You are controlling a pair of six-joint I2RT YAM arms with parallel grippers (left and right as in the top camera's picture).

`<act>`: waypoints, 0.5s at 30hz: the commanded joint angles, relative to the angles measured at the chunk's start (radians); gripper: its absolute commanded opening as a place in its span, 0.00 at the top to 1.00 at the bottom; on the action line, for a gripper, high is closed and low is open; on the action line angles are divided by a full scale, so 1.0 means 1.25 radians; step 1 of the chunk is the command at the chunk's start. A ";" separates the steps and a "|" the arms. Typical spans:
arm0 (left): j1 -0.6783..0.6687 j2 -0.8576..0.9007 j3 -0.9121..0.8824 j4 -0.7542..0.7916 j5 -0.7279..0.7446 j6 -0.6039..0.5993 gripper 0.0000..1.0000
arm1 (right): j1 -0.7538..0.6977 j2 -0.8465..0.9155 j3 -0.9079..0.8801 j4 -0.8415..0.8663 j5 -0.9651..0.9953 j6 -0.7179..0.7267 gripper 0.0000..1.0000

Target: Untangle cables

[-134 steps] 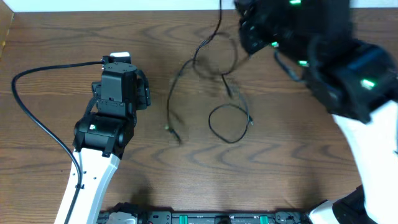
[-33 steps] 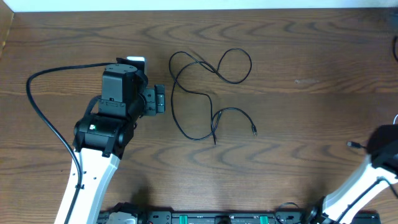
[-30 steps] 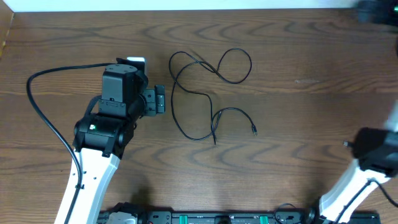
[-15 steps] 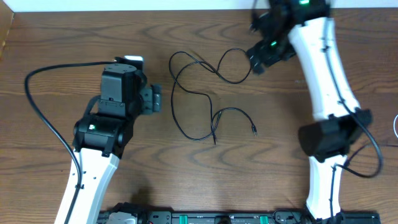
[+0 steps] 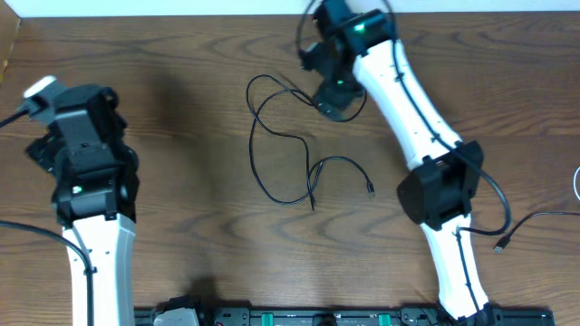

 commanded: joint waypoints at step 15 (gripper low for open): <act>0.011 0.070 0.008 -0.039 -0.012 -0.039 0.13 | 0.190 0.127 0.002 -0.067 0.011 -0.121 0.01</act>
